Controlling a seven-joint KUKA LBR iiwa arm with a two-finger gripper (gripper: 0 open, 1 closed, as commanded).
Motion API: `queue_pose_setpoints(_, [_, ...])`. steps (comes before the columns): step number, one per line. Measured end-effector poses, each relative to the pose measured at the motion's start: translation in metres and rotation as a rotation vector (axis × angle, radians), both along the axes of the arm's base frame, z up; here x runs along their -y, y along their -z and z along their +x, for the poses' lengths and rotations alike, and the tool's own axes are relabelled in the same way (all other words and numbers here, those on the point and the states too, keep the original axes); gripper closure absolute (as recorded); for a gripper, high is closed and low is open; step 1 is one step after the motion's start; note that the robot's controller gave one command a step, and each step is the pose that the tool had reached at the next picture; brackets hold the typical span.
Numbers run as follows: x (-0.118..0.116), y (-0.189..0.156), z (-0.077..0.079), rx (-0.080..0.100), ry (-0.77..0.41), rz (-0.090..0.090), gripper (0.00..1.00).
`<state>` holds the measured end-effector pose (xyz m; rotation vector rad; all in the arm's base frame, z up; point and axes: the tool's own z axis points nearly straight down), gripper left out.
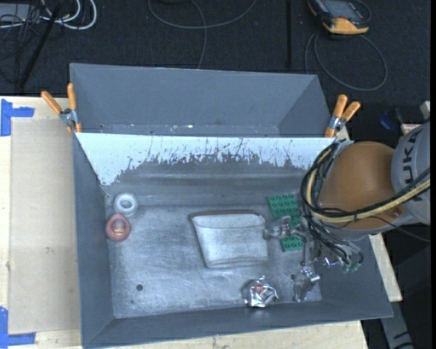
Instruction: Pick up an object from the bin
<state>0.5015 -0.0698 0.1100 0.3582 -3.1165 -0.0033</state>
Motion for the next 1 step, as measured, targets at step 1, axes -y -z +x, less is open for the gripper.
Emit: queue_pose_setpoints(1, [-0.0202,-0.0011,0.0388,0.007,-0.133,-0.001,0.00])
